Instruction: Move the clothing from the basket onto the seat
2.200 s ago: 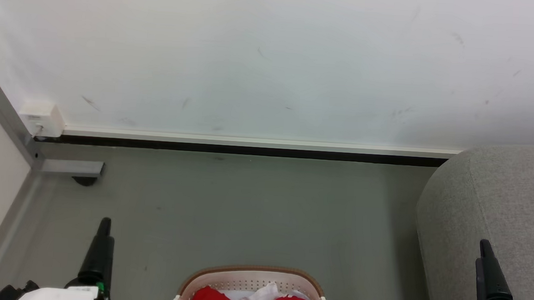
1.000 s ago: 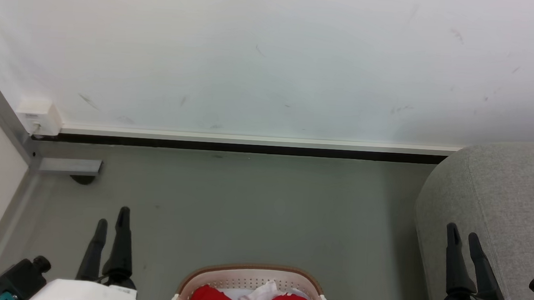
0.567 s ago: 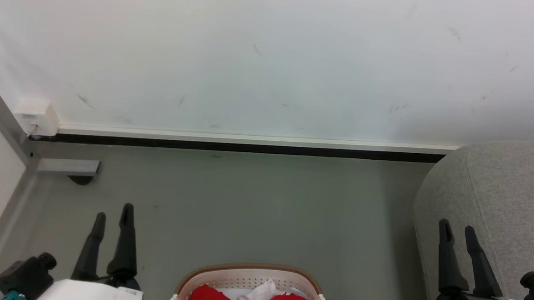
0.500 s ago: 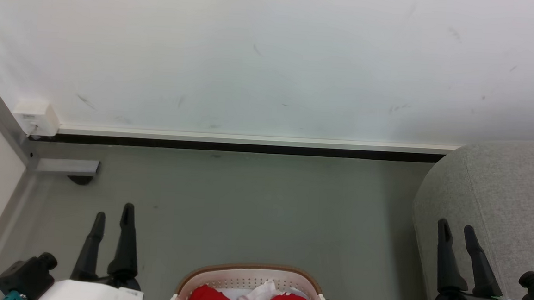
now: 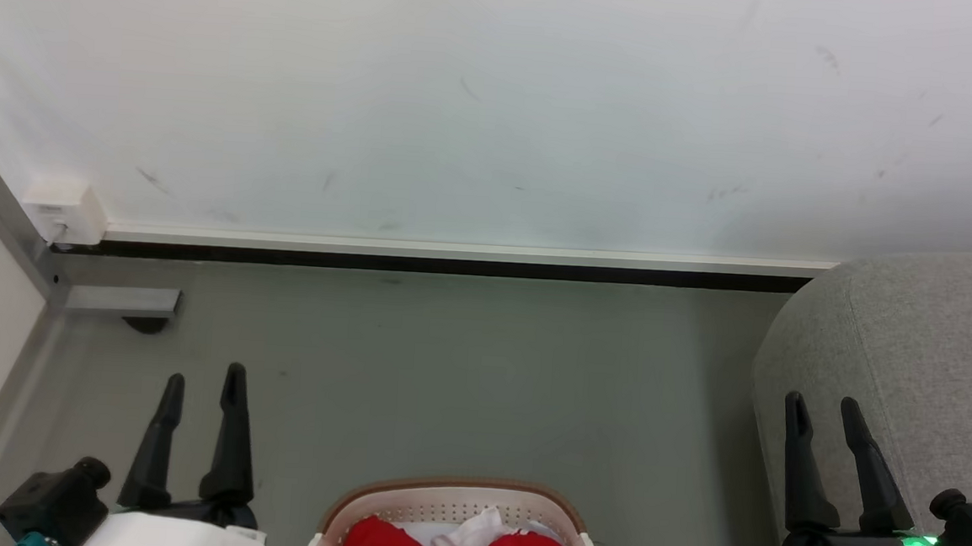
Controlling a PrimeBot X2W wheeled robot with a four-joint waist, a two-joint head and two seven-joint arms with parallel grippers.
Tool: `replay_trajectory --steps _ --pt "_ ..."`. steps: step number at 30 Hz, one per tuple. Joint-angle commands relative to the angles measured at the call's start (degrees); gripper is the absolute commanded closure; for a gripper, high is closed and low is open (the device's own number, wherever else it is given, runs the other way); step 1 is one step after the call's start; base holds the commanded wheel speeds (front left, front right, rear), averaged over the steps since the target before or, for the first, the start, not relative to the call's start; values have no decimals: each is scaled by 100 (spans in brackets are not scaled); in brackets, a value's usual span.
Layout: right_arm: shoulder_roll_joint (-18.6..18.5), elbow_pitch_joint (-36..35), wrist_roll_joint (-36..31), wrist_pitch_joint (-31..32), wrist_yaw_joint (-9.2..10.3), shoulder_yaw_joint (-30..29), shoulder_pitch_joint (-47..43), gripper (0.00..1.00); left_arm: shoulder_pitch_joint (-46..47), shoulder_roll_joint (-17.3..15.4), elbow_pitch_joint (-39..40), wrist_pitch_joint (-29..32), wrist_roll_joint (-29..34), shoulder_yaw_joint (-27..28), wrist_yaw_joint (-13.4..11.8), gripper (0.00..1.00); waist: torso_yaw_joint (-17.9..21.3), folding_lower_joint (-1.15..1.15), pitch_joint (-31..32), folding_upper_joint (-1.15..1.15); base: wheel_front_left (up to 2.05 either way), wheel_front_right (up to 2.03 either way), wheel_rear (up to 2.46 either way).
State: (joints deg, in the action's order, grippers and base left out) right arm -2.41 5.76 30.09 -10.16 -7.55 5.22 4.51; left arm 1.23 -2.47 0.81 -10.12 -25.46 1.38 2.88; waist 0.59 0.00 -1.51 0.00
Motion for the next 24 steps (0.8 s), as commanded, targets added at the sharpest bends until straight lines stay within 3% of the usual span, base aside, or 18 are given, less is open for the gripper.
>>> replay_trajectory --steps 1,24 --pt "-58 -64 -197 -64 8 25 85 0 -12 -48 103 -68 220 9 -35 0 -5 0 -7 0 0 0 0" --pt "-62 42 -1157 -327 10 156 122 0 -88 -57 254 -342 1260 -67 -126 0 51 0 -43 0 0 0 0"
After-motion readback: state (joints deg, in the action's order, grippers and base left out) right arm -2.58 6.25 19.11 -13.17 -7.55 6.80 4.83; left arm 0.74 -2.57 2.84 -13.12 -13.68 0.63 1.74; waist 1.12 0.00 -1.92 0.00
